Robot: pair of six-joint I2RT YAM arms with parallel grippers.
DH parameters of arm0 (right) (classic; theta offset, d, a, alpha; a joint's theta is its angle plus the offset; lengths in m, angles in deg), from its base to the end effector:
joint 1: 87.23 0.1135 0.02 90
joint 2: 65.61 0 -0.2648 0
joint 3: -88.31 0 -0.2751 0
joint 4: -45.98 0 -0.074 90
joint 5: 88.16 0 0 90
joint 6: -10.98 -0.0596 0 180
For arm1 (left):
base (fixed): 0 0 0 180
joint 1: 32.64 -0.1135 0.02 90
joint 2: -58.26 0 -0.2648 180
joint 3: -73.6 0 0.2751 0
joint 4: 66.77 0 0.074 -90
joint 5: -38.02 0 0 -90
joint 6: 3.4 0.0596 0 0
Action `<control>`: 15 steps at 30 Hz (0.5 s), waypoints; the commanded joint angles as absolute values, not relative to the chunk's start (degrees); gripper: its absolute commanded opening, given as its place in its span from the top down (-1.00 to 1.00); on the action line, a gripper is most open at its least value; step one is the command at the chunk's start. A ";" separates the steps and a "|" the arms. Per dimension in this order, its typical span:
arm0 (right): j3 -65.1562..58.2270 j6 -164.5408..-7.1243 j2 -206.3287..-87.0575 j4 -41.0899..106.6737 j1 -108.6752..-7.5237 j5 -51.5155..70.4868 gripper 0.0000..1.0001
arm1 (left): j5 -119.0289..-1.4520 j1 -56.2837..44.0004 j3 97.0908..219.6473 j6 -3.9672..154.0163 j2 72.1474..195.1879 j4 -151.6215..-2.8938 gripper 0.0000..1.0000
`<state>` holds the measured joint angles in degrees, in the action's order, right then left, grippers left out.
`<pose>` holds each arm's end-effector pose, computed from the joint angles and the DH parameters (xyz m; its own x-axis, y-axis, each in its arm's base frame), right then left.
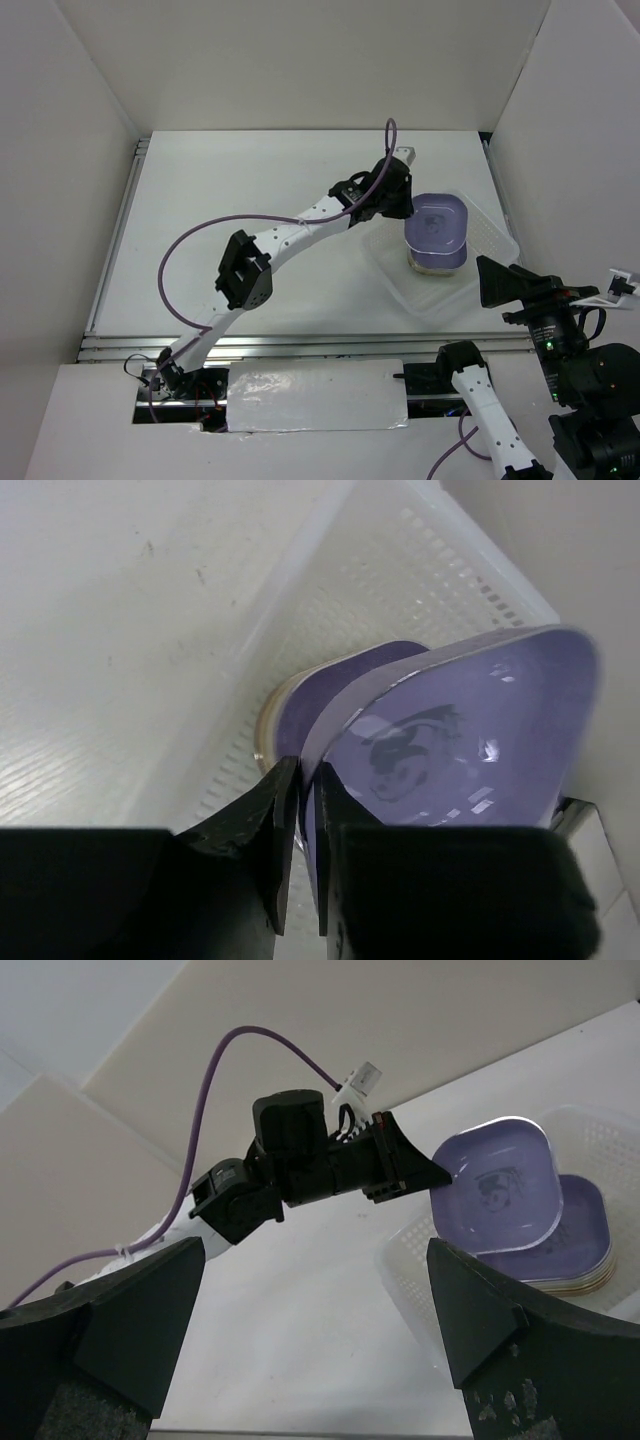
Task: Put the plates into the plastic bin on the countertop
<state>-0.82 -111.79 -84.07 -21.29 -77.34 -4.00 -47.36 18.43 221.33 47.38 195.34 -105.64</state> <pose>-0.0140 -0.0086 0.4715 0.0358 0.5528 -0.8325 -0.1075 0.8304 0.5468 0.3819 -0.4652 0.2816 -0.6923 -0.1460 -0.7067 0.3783 0.7606 -0.5276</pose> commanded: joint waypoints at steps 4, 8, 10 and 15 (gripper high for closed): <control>-0.09 -111.54 -83.89 -21.90 -76.86 -3.52 -1.00 | -50.57 19.57 224.19 44.86 195.02 -102.47 -0.04; 1.05 -110.66 -84.51 -22.25 -76.94 -2.64 -1.00 | -50.05 20.27 223.93 44.68 192.75 -103.70 -0.99; 2.54 -109.52 -85.12 -22.77 -76.94 -2.20 -1.00 | -48.12 21.58 223.14 45.64 190.11 -104.49 -0.99; 6.94 -104.08 -88.63 -25.67 -76.94 -2.20 -1.00 | -34.70 24.83 214.35 49.95 171.75 -111.31 -0.99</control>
